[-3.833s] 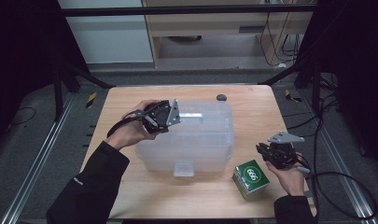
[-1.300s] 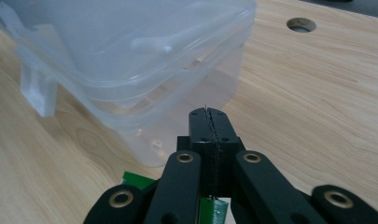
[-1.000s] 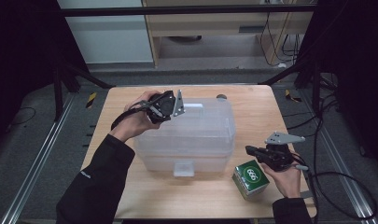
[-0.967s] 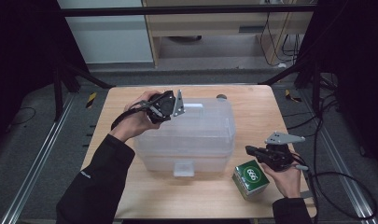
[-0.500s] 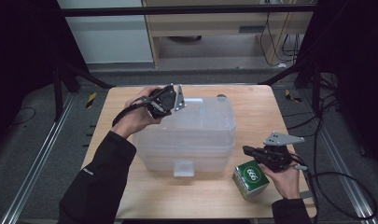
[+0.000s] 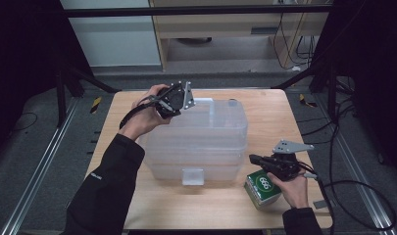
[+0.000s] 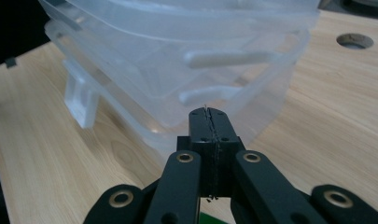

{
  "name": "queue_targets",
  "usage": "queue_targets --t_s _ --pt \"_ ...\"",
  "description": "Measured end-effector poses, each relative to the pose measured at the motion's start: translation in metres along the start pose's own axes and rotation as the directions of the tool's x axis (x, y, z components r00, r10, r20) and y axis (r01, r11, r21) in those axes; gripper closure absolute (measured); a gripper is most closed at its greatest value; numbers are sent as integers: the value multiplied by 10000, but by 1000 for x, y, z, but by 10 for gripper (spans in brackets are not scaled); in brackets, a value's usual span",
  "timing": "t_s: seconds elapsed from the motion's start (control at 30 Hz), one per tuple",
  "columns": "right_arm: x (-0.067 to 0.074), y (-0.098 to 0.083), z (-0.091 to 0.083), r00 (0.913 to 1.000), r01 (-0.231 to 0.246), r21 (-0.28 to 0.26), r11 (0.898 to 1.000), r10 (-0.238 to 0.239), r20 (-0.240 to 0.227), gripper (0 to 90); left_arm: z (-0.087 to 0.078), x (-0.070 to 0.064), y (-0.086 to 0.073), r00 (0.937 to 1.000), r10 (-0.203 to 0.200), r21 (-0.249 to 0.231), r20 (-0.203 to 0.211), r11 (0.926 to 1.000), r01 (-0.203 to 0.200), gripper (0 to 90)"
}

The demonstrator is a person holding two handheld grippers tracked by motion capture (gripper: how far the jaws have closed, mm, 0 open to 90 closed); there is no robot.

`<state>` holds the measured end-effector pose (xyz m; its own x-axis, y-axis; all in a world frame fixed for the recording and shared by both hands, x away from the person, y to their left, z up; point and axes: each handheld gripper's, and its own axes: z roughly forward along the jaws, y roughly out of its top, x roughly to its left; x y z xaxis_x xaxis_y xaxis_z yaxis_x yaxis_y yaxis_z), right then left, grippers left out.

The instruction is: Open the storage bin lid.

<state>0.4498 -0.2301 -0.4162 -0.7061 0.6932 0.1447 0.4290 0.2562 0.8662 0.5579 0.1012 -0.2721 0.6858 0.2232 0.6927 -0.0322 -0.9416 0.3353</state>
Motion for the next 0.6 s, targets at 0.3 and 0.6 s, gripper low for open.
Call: queue_targets --t_s 0.3,0.6 --pt "3 7 0 9999 9 -668 9978 -17 -118 900 2 3 0 9999 -151 -50 44 9999 151 686" --pt "3 13 -1 9989 -290 -1308 9910 237 -416 900 1 1 -1 9998 -136 -78 116 9999 137 687"
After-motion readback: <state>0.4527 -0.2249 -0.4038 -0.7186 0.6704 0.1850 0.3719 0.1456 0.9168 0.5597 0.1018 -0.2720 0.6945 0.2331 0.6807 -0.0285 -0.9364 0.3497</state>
